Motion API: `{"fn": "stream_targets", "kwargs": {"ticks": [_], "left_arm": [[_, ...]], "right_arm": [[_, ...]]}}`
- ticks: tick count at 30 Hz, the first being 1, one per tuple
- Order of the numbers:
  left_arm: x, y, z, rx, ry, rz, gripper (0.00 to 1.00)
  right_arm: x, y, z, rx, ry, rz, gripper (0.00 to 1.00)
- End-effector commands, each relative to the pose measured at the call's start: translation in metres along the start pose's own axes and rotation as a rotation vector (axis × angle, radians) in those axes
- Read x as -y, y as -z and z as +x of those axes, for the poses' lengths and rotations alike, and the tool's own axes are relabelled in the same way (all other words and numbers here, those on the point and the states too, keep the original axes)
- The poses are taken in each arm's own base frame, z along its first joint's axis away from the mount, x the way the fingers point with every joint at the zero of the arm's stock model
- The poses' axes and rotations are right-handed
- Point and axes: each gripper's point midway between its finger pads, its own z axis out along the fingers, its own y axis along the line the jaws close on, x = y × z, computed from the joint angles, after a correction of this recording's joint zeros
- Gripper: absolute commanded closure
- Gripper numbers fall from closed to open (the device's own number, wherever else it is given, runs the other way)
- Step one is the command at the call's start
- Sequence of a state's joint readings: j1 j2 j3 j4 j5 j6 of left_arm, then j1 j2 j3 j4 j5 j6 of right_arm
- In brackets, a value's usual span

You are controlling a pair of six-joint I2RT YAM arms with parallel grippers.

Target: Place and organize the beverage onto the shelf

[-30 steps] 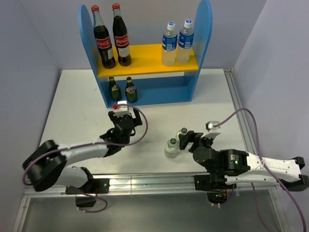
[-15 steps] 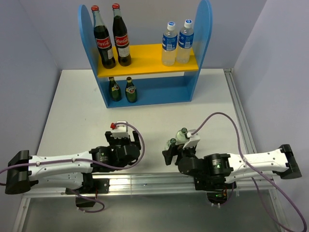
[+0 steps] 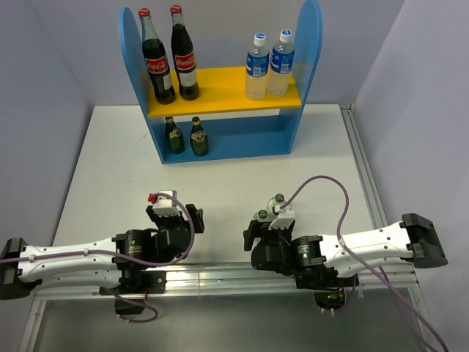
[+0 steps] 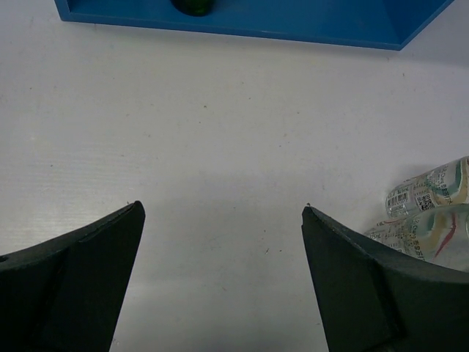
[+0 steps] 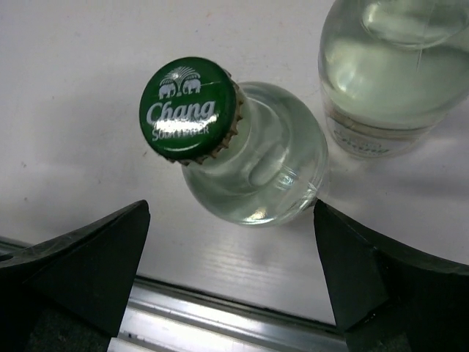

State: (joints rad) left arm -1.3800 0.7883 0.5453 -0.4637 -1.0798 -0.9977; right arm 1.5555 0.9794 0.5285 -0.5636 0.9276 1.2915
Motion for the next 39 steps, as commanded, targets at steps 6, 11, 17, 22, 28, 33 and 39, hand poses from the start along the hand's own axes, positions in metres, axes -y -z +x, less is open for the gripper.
{"fn": "stream_targets", "kwargs": {"ticks": [6,11,17,22,28,33,39], "left_arm": [[0.006,-0.001,0.003,0.006,0.005,0.033,0.06],[0.005,-0.005,0.014,-0.004,-0.022,0.017,0.07],[0.005,-0.004,0.011,0.004,-0.012,0.030,0.07],[0.005,-0.003,0.011,0.007,0.003,0.051,0.07],[0.006,-0.004,0.013,0.001,-0.012,0.046,0.07],[0.006,-0.006,0.017,-0.006,-0.034,0.029,0.07],[0.006,-0.006,0.017,-0.007,-0.031,0.030,0.07]], "right_arm": [[0.002,-0.032,-0.013,0.099,-0.037,0.076,0.00],[0.010,-0.042,-0.014,0.137,-0.038,0.119,0.00],[0.012,-0.054,-0.012,0.181,-0.016,0.155,0.00],[0.008,-0.064,-0.013,0.207,0.000,0.176,0.04],[0.011,-0.071,-0.016,0.246,0.008,0.209,0.21],[0.011,-0.074,-0.020,0.263,0.021,0.226,0.75],[-0.001,-0.071,-0.028,0.260,0.029,0.222,1.00]]}}
